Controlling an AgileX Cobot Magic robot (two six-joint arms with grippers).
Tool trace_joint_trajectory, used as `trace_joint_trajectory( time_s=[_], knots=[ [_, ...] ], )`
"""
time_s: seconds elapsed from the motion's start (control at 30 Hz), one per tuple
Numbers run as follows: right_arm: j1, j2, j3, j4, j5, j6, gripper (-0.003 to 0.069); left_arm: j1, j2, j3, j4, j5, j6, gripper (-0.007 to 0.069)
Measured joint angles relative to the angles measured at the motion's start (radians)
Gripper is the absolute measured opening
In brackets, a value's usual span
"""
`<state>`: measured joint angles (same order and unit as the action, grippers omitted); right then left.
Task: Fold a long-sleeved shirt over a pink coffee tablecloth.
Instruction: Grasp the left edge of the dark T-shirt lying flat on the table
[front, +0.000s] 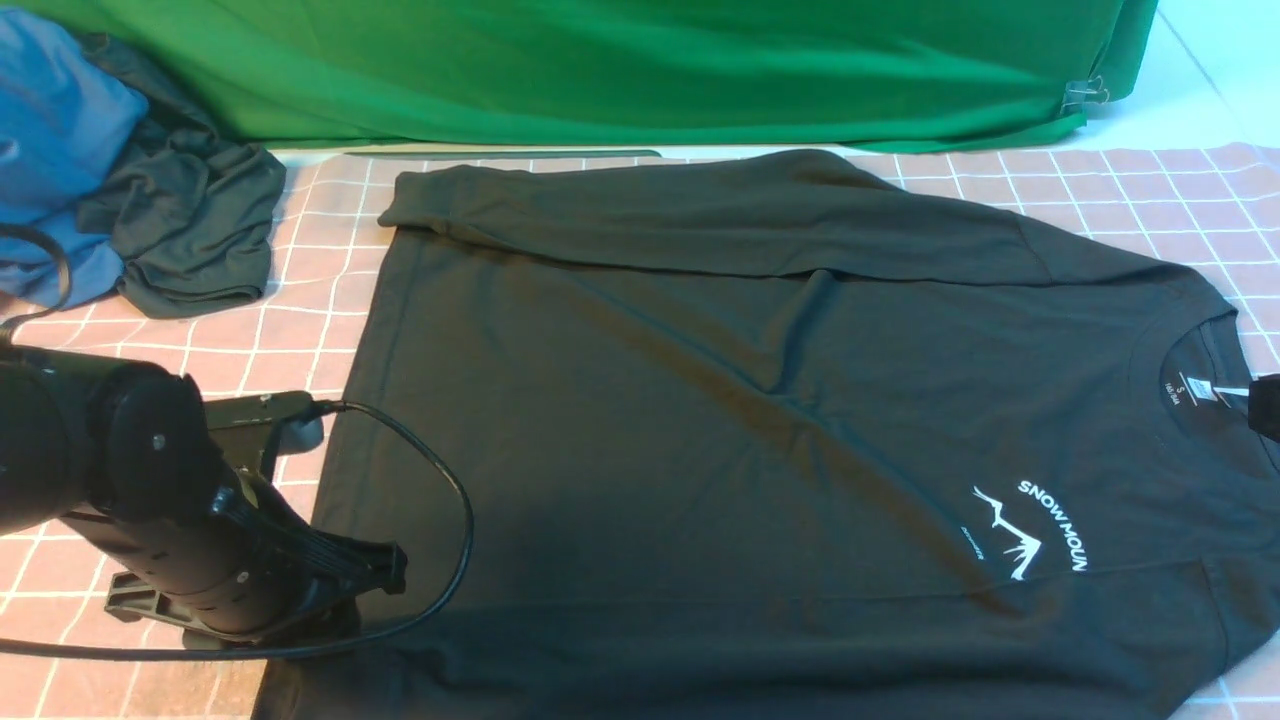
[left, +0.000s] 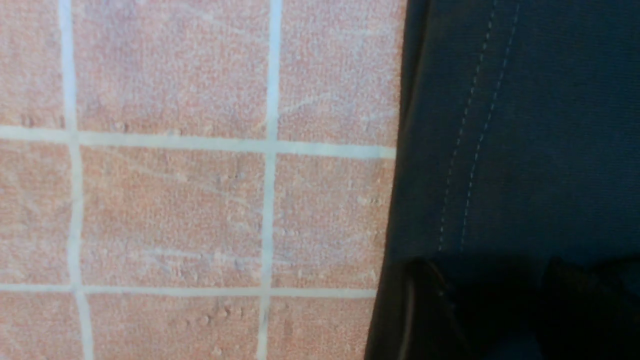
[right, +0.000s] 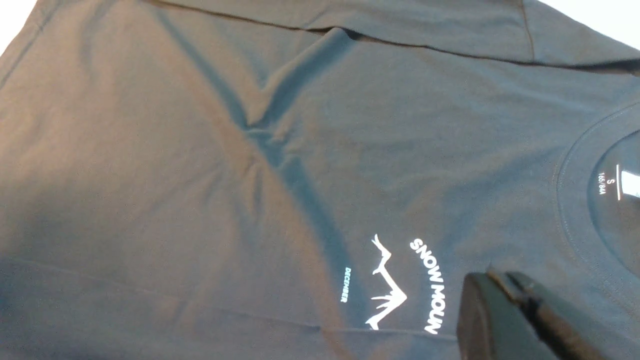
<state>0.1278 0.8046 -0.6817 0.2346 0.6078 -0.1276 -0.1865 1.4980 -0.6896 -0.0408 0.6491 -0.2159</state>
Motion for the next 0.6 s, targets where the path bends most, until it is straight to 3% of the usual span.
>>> trace_joint_trajectory(
  time_s=[0.07,0.17,0.23,0.6],
  knots=[
    [0.000,0.000,0.000,0.000,-0.002,0.000,0.0043,0.000,0.009,0.000,-0.004,0.004,0.020,0.0239],
    [0.000,0.000,0.000,0.001,-0.005,0.000,0.0045,0.000,0.031,-0.003,-0.040,0.032,0.076,0.0092],
    [0.000,0.000,0.000,0.003,-0.005,0.000,0.0045,0.000,0.032,-0.015,-0.046,0.049,0.089,0.0048],
    [0.000,0.000,0.000,0.003,-0.005,0.000,0.0052,-0.001,-0.060,-0.190,-0.037,0.210,0.096,0.0046]
  ],
)
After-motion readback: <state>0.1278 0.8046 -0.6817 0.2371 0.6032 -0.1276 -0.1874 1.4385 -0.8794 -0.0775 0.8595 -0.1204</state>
